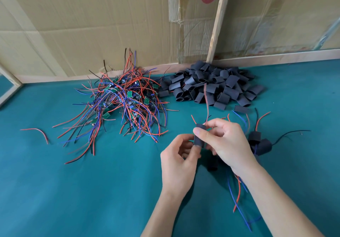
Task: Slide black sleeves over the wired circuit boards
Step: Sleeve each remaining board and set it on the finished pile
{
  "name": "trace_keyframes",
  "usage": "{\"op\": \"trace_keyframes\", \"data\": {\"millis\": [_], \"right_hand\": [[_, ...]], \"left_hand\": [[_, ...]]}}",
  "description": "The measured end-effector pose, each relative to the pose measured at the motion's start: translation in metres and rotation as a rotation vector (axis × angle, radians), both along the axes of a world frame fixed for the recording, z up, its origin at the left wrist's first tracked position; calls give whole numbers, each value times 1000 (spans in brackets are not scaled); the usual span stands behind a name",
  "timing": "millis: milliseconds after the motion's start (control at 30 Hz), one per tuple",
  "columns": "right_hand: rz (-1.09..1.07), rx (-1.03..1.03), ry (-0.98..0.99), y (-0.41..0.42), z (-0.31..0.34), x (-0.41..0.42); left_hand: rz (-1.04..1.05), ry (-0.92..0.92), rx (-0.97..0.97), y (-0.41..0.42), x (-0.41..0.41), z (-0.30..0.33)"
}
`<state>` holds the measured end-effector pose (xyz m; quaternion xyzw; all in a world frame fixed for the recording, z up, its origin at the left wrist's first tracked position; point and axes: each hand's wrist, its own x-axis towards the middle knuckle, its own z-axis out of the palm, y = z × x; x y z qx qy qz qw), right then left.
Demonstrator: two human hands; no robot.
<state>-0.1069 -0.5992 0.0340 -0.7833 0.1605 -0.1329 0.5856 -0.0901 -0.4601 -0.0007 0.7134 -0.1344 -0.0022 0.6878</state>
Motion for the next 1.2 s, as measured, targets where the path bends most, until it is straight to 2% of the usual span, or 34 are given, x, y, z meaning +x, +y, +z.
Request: {"op": "trace_keyframes", "data": {"millis": [100,267,333,467,600,767,900,1200], "right_hand": [[-103,-86,67,0,2,3],[3,-672,349,2,7,-1],[-44,-814,345,3,13,0],[-17,-743,101,9,32,35],[145,-795,265,36,39,102],[210,-856,495,63,23,147],[212,-827,515,61,22,151],[156,-903,495,67,26,147]], "left_hand": [[22,-20,29,0,-1,1],[130,-24,28,-2,0,-1],[121,-60,81,-3,1,-3],[109,-74,140,-4,2,-5],[138,-87,154,-4,3,-4],[140,-43,141,-3,4,-5],[134,-40,155,-3,4,-5],[133,-33,161,-5,5,-7]]}}
